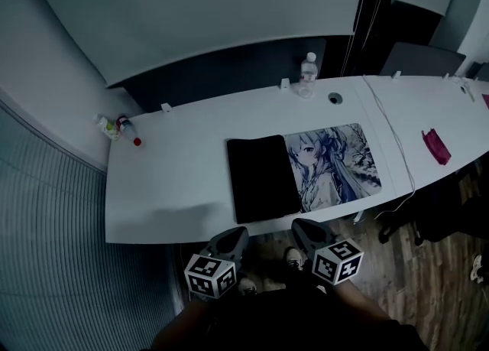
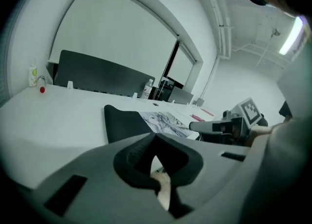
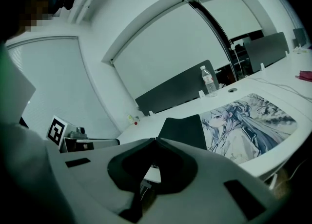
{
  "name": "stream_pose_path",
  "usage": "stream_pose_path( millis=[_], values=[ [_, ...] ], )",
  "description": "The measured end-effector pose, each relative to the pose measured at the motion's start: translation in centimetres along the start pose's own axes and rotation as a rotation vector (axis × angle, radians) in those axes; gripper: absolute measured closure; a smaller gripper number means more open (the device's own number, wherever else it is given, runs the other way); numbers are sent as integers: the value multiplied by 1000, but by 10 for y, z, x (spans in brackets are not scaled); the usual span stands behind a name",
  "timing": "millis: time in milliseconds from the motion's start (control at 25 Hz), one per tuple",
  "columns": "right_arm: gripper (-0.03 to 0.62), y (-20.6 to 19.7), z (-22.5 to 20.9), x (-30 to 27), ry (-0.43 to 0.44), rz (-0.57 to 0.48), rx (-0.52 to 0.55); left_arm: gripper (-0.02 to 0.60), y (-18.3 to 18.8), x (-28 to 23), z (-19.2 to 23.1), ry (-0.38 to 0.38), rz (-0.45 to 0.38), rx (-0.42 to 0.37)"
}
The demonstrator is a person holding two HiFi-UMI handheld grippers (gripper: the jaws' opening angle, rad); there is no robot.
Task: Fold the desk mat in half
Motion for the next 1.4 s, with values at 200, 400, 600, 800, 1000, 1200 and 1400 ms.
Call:
stream_pose_path(
  millis=[200,400,600,800,1000,1200,1400],
  values=[
    [571,-15,29,1,-29,-12,5,575,-5,27,5,-48,-10,9],
    [571,-35,53,3,-50,-17,3,575,-25,51,10,-71,1,16],
    [571,-54,71,5,-69,-21,-9,575,-41,70,14,-96,14,10],
    [571,-68,88,7,-78,-25,-14,575,-53,86,17,-111,23,3],
    [571,-78,101,9,-85,-27,-15,575,-58,97,17,-131,15,-9],
    [571,-88,112,11,-91,-20,-13,575,-61,107,20,-138,-3,-17],
    [571,-95,119,11,-84,-15,-15,575,-65,114,22,-138,-8,-7]
  ],
)
Point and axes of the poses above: the fingertips, and each gripper's own axes: x backward along the fingers, z to its left, y out of its top, the point moved 3 cm from there along x, backward along the fingers, and after that the axes turned 7 degrees about y, right-handed, at the moved point
